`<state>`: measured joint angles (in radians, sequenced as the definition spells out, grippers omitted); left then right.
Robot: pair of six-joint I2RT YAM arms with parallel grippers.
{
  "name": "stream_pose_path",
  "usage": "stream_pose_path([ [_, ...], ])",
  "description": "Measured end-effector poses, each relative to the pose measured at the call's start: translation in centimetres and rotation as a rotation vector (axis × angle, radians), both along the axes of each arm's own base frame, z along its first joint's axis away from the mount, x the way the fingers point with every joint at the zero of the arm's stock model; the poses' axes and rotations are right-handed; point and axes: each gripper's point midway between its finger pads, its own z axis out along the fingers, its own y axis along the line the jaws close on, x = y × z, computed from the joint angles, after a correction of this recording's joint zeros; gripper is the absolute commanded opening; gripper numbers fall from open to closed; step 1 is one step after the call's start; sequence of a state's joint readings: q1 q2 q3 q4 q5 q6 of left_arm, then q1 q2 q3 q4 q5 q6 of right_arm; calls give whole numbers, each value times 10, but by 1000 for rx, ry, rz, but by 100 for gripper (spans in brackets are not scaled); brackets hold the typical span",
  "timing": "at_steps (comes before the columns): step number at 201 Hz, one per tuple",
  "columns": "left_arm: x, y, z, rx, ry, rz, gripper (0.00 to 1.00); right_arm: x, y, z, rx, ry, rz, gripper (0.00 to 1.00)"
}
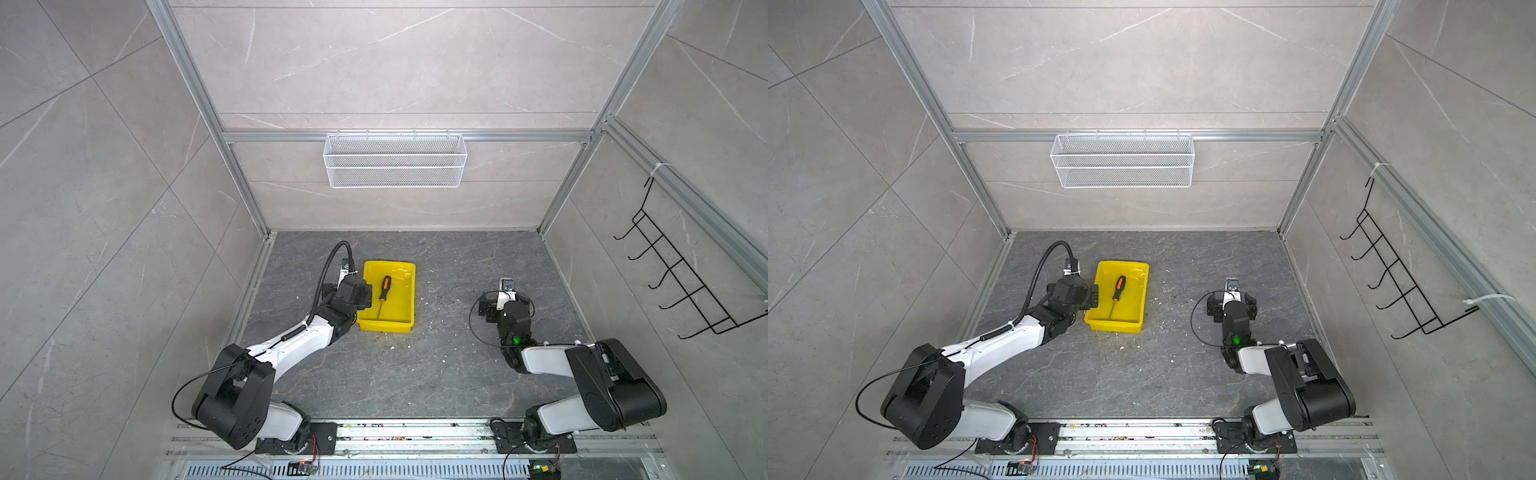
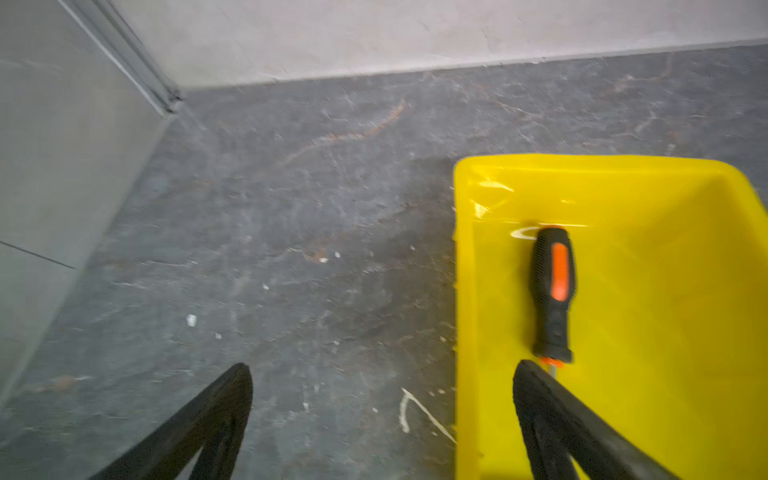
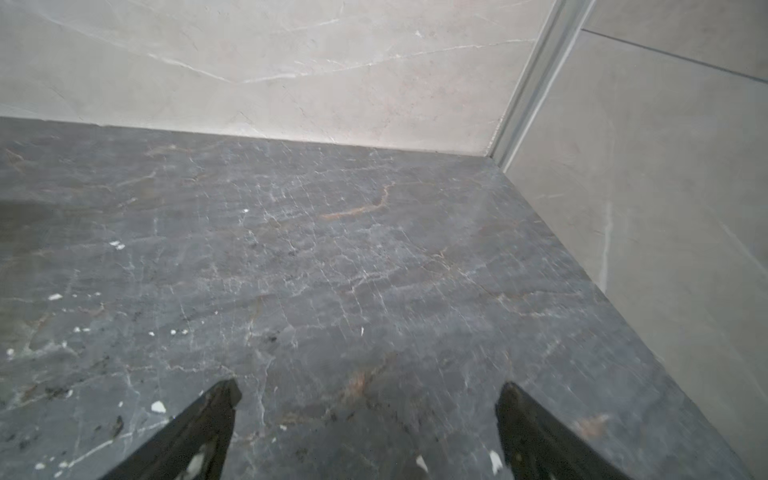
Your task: Put the screwdriver in the bin
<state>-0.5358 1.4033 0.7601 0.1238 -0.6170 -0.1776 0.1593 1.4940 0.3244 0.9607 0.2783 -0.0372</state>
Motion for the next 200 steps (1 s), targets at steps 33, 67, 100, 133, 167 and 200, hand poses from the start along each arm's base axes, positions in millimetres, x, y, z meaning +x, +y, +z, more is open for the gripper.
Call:
stream_pose_path([
  [33,-3,44,-16,172,-14,71,100,1,2,-15,37,58,74,100],
  [67,2,91,-23,209,2,145,100,2,10,-18,53,79,113,99],
  [100,-4,140,-42,144,8,226,100,2,12,-19,60,81,124,99],
  [133,-9,164,-69,88,10,270,100,2,12,-19,61,81,127,100],
  [167,-7,168,-75,20,4,261,100,2,12,-19,61,81,127,99],
  [200,-3,167,-72,-12,-18,252,100,2,12,-19,61,81,127,100],
])
